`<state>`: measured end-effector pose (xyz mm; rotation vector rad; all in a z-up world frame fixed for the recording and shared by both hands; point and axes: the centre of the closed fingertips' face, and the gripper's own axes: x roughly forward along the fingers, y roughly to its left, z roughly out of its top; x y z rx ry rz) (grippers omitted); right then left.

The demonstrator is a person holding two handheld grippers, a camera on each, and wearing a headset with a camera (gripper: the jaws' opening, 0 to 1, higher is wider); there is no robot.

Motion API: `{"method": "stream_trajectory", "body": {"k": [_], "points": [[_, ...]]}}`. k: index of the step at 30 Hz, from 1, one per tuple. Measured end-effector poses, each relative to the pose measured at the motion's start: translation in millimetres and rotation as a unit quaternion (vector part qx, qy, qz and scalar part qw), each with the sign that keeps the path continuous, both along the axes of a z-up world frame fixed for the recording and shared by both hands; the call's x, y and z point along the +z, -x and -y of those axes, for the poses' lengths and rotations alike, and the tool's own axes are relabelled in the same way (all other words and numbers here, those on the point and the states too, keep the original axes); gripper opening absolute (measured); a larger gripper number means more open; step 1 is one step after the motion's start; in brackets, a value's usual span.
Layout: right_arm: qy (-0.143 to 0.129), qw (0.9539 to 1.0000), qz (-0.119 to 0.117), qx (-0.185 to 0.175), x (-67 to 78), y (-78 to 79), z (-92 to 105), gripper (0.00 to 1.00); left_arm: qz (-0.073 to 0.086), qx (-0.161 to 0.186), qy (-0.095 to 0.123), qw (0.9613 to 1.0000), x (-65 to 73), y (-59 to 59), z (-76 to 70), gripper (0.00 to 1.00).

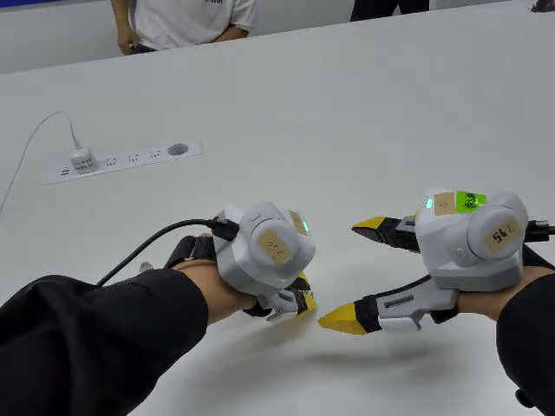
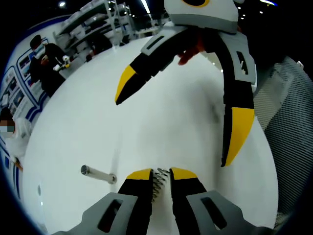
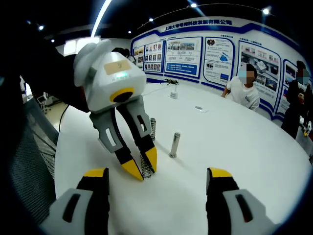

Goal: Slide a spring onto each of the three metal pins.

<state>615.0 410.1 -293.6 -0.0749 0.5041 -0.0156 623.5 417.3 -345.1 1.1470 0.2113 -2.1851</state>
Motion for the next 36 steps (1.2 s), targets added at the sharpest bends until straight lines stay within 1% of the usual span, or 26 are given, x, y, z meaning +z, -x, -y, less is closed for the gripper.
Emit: {"method": "stream_trajectory", "body": {"k": [4,6,13,16,18,23,25,29,33,36], "points": [[0.000,1.0000,0.001,0.000,0.1,0.2,-0.1,0.83,0.002,0.003,-0.003,1.0000,-1.1,-1.8,-0.3,0.13],[-0.001,1.0000,0.001,0.000,0.2,0.2,-0.1,0.83,0.003,0.006,-0.005,1.0000,-1.6,-2.9,-0.5,0.12],[-0.001,1.0000,0.001,0.001,0.2,0.2,-0.7,0.83,0.002,0.014,-0.008,0.9999,-2.5,-4.0,0.0,0.11],[-0.001,1.0000,0.001,0.000,0.4,0.4,0.0,0.83,-0.005,0.018,-0.012,0.9998,-2.5,-2.3,0.6,0.13],[-0.001,1.0000,0.001,0.000,0.3,0.5,0.1,0.83,-0.004,0.020,-0.014,0.9997,-3.2,-2.1,0.9,0.14],[-0.001,1.0000,0.001,0.000,0.3,0.3,0.3,0.83,-0.009,0.030,-0.017,0.9994,-3.8,-1.7,3.3,0.13],[0.000,1.0000,0.001,0.001,0.1,0.2,0.2,0.83,-0.008,0.032,-0.018,0.9993,-3.6,-2.0,2.6,0.11],[0.000,1.0000,0.001,0.002,0.3,-0.1,-0.4,0.83,-0.005,0.034,-0.018,0.9992,-3.4,-2.6,2.0,0.11],[0.001,1.0000,0.001,0.002,0.3,-0.1,-0.4,0.83,-0.007,0.038,-0.016,0.9991,-0.2,-3.4,1.8,0.11],[0.001,1.0000,0.001,0.003,0.6,-0.3,-0.8,0.83,-0.011,0.041,-0.009,0.9990,6.0,-4.4,2.1,0.11]]}}
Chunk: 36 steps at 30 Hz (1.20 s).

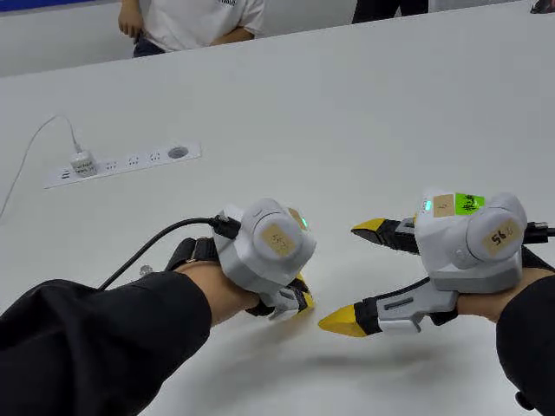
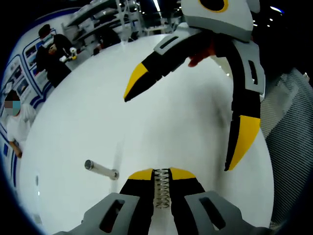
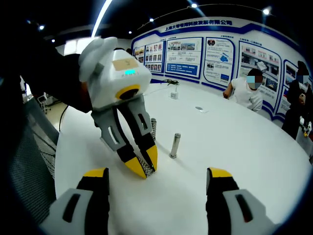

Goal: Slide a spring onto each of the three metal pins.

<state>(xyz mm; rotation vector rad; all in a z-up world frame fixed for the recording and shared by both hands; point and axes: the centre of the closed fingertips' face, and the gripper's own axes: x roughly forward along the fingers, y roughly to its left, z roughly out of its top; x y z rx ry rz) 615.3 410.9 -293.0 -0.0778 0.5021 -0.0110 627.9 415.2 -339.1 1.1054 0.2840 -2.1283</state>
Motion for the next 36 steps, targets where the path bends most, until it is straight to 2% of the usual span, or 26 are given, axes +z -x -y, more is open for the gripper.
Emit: {"method": "stream_trajectory", "body": {"k": [15,27,36], "points": [[0.001,1.0000,-0.002,0.005,-0.1,-0.9,-2.2,0.83,-0.018,0.025,0.020,0.9993,15.5,-10.0,-3.7,0.11],[0.002,1.0000,-0.004,0.006,-0.8,-1.1,-3.2,0.83,-0.025,0.040,0.027,0.9985,20.6,-18.6,-5.4,0.11],[0.003,1.0000,-0.005,0.006,-0.9,-0.9,-3.3,0.83,-0.036,0.053,0.029,0.9976,22.9,-23.2,-7.7,0.11]]}}
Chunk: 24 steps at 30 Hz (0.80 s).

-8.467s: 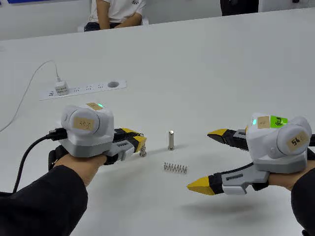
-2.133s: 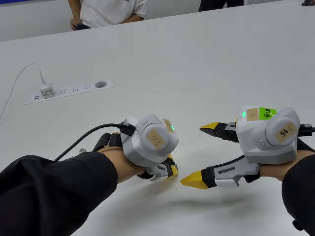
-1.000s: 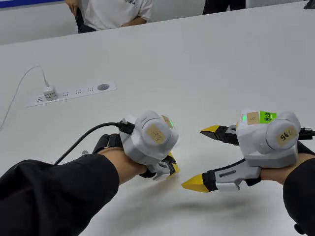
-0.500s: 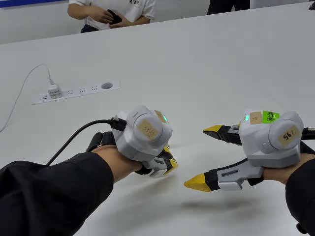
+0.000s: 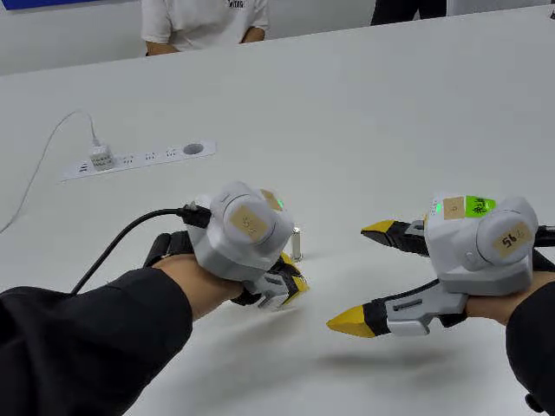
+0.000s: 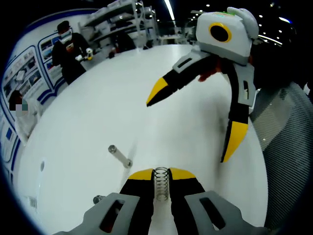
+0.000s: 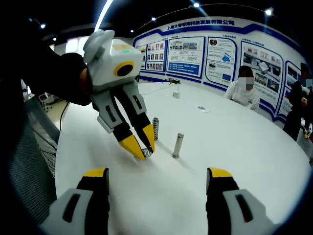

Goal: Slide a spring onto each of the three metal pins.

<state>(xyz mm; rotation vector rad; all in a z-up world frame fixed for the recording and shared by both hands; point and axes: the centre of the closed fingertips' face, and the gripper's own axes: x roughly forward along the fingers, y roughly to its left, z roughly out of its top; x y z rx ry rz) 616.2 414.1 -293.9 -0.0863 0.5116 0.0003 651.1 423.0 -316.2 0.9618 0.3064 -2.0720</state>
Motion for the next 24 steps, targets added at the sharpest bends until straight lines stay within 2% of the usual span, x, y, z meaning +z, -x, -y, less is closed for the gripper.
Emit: {"method": "stream_trajectory", "body": {"k": [24], "points": [[0.002,1.0000,-0.001,0.002,-0.2,-1.0,-1.9,0.83,-0.015,0.025,0.012,0.9995,11.6,-13.6,-5.4,0.11]]}}
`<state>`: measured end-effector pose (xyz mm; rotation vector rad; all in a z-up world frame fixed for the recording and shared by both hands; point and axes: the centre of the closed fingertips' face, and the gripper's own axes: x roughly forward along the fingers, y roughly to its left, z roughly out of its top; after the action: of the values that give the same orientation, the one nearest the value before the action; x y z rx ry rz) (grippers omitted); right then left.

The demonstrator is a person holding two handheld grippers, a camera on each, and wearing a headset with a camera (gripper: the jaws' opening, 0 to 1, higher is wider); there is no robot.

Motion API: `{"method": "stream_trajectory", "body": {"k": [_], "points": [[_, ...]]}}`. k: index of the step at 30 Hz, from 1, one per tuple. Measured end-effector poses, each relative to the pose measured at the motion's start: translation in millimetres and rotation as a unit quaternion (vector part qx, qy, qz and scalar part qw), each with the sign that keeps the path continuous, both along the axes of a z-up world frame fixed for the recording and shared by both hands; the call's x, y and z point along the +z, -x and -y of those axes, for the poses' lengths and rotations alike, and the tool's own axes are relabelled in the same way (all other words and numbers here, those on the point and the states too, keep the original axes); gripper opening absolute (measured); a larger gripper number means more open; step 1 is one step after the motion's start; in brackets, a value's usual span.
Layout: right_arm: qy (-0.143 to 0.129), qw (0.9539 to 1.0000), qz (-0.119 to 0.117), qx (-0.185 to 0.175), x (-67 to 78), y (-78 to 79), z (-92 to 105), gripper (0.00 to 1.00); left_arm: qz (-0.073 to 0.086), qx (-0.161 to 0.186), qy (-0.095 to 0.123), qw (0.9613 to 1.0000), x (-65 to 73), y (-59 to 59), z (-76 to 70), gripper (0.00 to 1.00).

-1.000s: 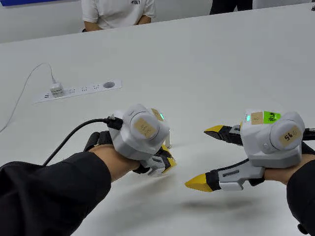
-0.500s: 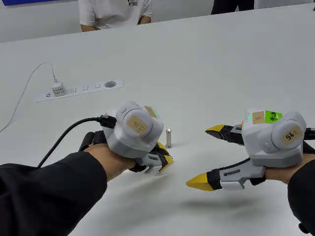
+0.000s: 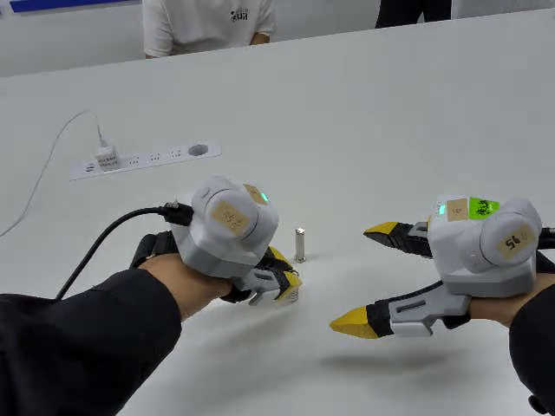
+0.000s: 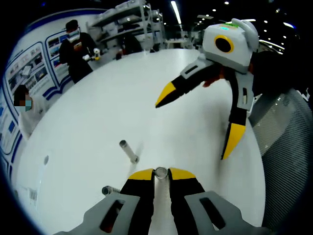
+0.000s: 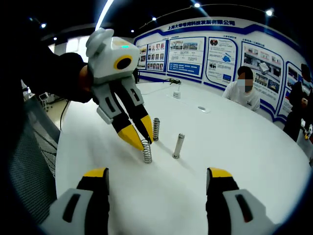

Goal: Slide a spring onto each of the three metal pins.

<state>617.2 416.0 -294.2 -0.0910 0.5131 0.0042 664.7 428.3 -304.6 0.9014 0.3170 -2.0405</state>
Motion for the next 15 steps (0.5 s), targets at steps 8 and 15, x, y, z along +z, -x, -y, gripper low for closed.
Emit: {"method": "stream_trajectory", "body": {"k": [8,15], "points": [[0.000,1.0000,-0.002,0.002,-1.1,0.1,-0.6,0.83,-0.003,0.004,0.006,1.0000,6.2,-2.3,0.1,0.11],[0.001,1.0000,-0.001,0.004,-0.5,-0.4,-1.6,0.83,-0.001,0.004,0.010,0.9999,14.3,-3.2,-0.4,0.11]]}}
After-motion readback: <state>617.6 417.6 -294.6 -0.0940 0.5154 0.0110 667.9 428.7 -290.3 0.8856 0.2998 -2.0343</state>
